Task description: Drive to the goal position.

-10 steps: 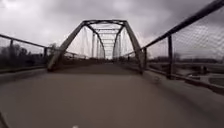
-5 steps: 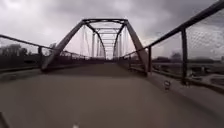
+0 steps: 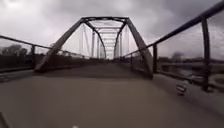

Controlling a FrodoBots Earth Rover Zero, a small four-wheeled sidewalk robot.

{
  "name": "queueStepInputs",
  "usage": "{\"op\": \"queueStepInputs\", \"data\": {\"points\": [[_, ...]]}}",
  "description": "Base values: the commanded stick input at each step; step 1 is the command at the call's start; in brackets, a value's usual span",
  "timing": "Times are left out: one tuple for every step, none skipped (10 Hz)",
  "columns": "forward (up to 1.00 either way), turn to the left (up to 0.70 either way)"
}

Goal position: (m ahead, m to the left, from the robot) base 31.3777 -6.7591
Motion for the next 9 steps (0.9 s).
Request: {"op": "queueStepInputs", "data": {"points": [[1.00, 0.00], [1.00, 0.00], [1.00, 0.00], [1.00, 0.00], [1.00, 0.00], [1.00, 0.02], [1.00, 0.14], [1.00, 0.39], [1.00, 0.28]]}}
